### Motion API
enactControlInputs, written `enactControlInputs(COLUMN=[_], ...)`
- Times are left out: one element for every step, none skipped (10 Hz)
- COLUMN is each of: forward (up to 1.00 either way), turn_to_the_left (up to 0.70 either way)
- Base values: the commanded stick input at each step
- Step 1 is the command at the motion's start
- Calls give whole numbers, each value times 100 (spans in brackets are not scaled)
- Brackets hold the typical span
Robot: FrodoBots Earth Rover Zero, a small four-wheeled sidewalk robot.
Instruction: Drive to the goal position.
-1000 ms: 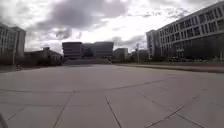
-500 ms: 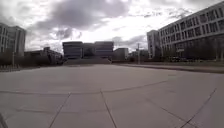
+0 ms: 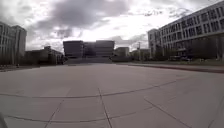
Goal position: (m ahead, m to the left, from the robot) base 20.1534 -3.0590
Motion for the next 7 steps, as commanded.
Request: enactControlInputs(forward=[50, 50, 50, 50, 50, 50, 50], turn_to_the_left=[1, 1, 1, 1, 1, 1, 1])
